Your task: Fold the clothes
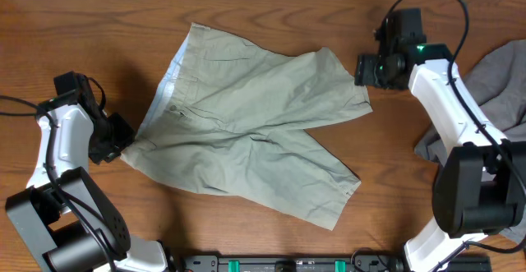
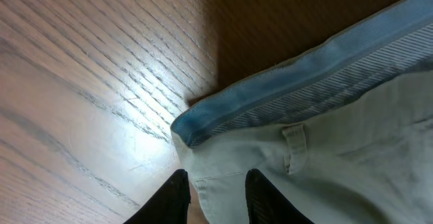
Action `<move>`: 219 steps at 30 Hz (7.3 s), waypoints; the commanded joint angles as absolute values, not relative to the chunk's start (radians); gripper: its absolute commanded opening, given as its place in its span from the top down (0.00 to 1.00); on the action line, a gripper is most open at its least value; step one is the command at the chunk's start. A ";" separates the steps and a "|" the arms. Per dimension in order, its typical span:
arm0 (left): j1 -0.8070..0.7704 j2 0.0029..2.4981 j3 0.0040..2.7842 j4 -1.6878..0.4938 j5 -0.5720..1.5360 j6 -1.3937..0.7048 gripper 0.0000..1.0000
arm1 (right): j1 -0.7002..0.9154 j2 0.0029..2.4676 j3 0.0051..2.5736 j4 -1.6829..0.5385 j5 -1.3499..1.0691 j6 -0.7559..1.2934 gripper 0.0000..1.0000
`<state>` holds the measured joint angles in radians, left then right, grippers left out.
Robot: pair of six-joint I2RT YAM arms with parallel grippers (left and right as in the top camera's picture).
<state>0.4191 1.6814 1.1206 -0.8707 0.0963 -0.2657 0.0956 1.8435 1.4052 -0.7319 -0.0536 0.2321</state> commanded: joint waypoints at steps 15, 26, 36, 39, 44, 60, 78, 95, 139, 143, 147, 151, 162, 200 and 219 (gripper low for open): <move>0.424 1.679 1.121 -0.874 0.078 -0.268 0.69 | 0.096 1.885 1.115 -0.361 -0.257 0.317 0.99; 0.424 1.679 1.121 -0.870 0.078 -0.268 0.69 | 0.100 1.518 1.117 -0.686 -0.276 0.290 0.99; 0.424 1.679 1.121 -0.870 0.078 -0.268 0.69 | 0.099 1.493 1.110 -0.981 -0.104 0.424 0.90; 0.424 1.679 1.121 -0.869 0.078 -0.268 0.69 | 0.092 1.493 1.110 -0.949 0.053 0.487 0.77; 0.424 1.679 1.121 -0.867 0.078 -0.268 0.68 | 0.057 1.531 1.110 -0.743 0.024 0.488 0.67; 0.424 1.679 1.121 -0.864 0.078 -0.268 0.68 | -0.057 1.943 1.110 -0.073 -0.694 0.397 0.78; 0.424 1.679 1.121 -0.862 0.078 -0.268 0.68 | -0.211 1.734 1.110 -0.300 -0.535 0.394 0.66; 0.424 1.679 1.121 -0.859 0.078 -0.268 0.68 | -0.063 2.065 1.110 0.013 -0.612 0.445 0.95; 0.264 1.679 1.146 -0.468 0.565 0.163 0.57 | -0.182 1.955 1.110 -0.332 -0.486 0.228 0.56; 0.199 1.727 1.146 -0.442 0.513 0.191 0.56 | -0.153 1.979 1.110 -0.333 -0.487 0.228 0.56; 0.172 1.798 1.146 -0.443 0.482 0.212 0.56 | -0.141 1.979 1.110 -0.340 -0.487 0.228 0.56; 0.173 1.843 1.146 -0.438 0.429 0.213 0.56 | -0.141 1.979 1.110 -0.355 -0.492 0.231 0.56; 0.173 1.902 1.146 -0.401 0.399 0.225 0.56 | -0.141 1.979 1.110 -0.371 -0.491 0.231 0.58; 0.173 1.893 1.164 -0.414 -0.111 0.075 0.94 | -0.111 1.979 1.110 -0.522 -0.661 0.087 0.50; 0.175 1.868 1.164 -0.467 -0.295 -0.028 0.94 | -0.002 1.975 1.110 -0.640 -0.259 0.292 0.99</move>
